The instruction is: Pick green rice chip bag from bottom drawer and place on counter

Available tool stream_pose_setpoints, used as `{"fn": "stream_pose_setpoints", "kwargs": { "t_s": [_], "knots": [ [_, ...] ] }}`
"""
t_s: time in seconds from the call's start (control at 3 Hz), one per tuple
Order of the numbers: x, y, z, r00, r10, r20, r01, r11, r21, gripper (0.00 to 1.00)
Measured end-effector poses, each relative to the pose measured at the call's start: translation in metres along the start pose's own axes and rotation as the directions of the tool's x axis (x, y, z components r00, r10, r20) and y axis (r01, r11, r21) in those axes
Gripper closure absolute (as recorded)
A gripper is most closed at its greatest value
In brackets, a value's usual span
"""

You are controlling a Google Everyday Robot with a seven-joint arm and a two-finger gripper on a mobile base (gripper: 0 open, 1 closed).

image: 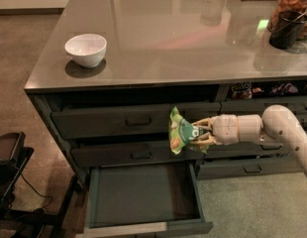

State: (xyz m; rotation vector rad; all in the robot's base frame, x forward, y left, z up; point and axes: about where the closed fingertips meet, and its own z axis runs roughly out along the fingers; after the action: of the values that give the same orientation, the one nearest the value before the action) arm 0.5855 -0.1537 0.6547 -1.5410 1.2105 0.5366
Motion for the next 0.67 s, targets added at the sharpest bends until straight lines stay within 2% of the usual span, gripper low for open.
{"fn": "stream_pose_setpoints", "kwargs": {
  "t_s": [0.33, 0.67],
  "knots": [
    [0.0, 0.0, 0.0, 1.0, 0.0, 0.0, 0.0, 1.0, 0.0, 1.0],
    [-0.036, -0.027, -0.014, 0.998, 0.034, 0.047, -0.035, 0.9993, 0.013, 1.0]
  ]
}}
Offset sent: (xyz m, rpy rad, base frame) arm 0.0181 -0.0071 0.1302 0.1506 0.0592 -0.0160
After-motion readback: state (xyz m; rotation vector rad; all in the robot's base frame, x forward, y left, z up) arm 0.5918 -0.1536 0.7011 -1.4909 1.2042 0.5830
